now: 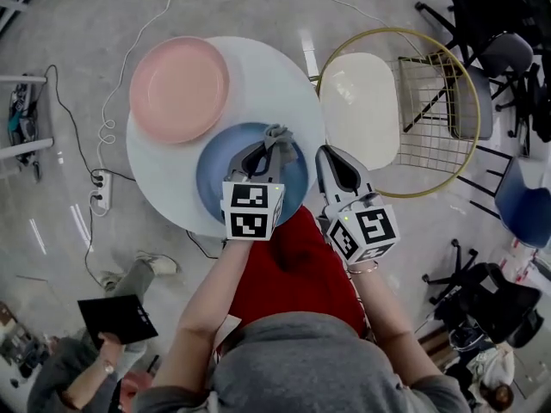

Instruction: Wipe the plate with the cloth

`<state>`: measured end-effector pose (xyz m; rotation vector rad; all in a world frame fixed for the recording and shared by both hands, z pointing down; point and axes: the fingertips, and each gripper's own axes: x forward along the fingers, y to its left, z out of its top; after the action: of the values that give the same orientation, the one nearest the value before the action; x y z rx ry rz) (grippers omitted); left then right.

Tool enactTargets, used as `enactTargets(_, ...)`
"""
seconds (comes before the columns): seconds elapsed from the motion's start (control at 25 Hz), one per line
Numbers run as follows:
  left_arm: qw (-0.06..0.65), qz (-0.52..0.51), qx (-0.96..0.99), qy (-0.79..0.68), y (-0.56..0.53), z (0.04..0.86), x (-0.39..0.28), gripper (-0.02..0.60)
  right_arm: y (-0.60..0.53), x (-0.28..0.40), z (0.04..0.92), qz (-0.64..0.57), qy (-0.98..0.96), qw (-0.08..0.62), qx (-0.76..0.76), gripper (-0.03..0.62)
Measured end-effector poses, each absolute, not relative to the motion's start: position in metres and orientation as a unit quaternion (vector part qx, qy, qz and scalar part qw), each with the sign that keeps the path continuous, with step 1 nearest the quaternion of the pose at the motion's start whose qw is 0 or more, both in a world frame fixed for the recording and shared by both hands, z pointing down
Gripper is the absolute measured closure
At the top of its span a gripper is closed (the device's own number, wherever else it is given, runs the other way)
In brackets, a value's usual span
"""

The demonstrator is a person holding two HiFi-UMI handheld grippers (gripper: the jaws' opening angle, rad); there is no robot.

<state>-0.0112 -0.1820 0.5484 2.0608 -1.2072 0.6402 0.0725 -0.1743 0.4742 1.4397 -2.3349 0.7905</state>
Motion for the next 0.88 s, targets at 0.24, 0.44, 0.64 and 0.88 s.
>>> enactTargets(0.24, 0.349, 0.285, 0.766, -0.458, -0.187, 0.572, -0.004, 0.546, -0.179, 0.073, 0.480, 0.277, -0.815, 0.150, 0.487, 0.565)
enactTargets(0.44, 0.368, 0.308, 0.740, -0.471, -0.189, 0.587, -0.020, 0.546, -0.182, 0.061, 0.481, 0.282, -0.819, 0.155, 0.475, 0.565)
enactTargets(0.64, 0.381, 0.314, 0.707, -0.506, -0.192, 0.592, -0.044, 0.546, -0.187, 0.050, 0.484, 0.282, -0.829, 0.161, 0.456, 0.565)
enactTargets(0.88, 0.408, 0.306, 0.664, -0.547, -0.188, 0.591, -0.081, 0.546, -0.187, 0.033, 0.482, 0.279, -0.841, 0.163, 0.434, 0.565)
